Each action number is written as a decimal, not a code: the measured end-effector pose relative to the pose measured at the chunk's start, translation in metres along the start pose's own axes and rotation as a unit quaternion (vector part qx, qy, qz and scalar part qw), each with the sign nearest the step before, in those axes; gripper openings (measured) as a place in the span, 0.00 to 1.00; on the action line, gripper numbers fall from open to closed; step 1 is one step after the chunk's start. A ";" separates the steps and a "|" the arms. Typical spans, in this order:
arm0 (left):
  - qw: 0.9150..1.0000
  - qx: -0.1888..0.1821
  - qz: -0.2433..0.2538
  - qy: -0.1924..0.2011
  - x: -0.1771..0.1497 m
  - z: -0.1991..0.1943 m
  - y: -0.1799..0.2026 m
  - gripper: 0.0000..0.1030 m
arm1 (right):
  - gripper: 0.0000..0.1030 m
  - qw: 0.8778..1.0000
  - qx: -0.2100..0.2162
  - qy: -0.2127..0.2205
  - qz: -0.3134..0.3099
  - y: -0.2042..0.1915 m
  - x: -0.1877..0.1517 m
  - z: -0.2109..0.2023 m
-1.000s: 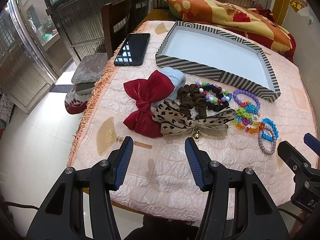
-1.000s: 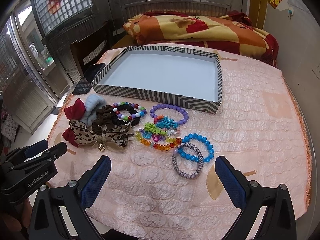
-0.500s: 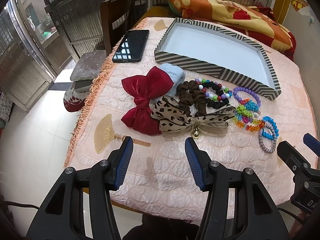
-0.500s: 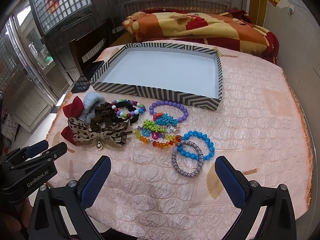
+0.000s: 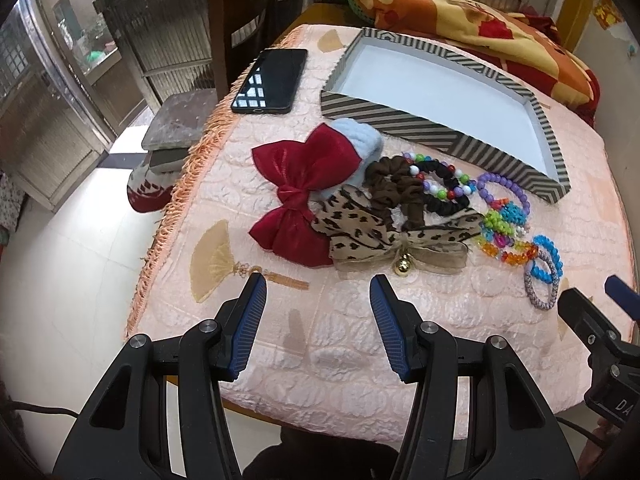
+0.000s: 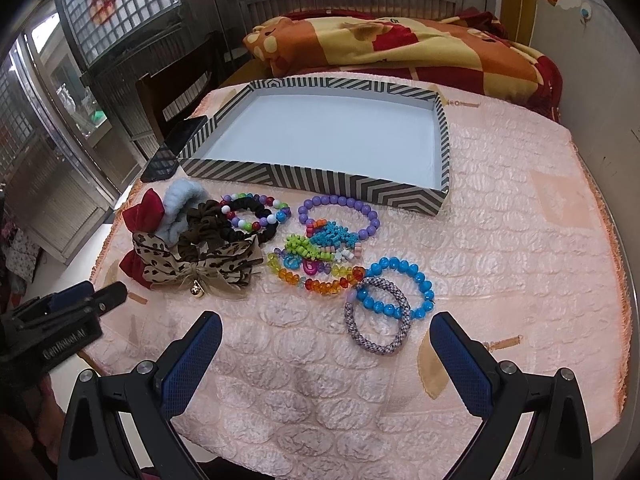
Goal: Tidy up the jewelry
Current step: 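Grasp the red bow with the left tool while the right grasps the leopard bow and brown scrunchie, then carry both held items into the striped tray and open both tools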
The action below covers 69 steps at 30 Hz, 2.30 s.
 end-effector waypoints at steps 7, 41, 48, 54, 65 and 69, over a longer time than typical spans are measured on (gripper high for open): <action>0.999 -0.015 -0.035 -0.014 0.016 0.007 -0.029 0.54 | 1.00 1.000 0.008 -0.004 0.002 0.003 0.002 0.003; 0.992 -0.085 0.024 -0.085 0.064 0.104 -0.018 0.20 | 0.64 0.978 0.156 -0.076 -0.112 -0.073 0.026 0.082; 0.992 -0.092 0.028 -0.081 0.066 0.103 -0.033 0.13 | 0.65 0.960 0.178 -0.110 -0.186 -0.091 0.037 0.106; 0.992 -0.099 0.022 -0.076 0.067 0.099 -0.039 0.13 | 0.51 0.957 0.134 -0.135 -0.217 -0.099 0.027 0.139; 0.992 -0.098 0.020 -0.076 0.065 0.096 -0.039 0.13 | 0.25 0.970 0.161 -0.112 -0.144 -0.081 0.023 0.126; 0.993 -0.102 0.020 -0.059 0.068 0.082 -0.041 0.13 | 0.25 0.972 0.180 -0.072 -0.134 -0.083 0.027 0.089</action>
Point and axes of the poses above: each gripper's, at about its wrist camera, not at the fingertips, and z roughly the way its jaws point, y to its right, x to its top, the point moved 4 cm from there along z, roughly the way its jaws point, and after that the axes turned 15 degrees about x, right-handed, at the moved point
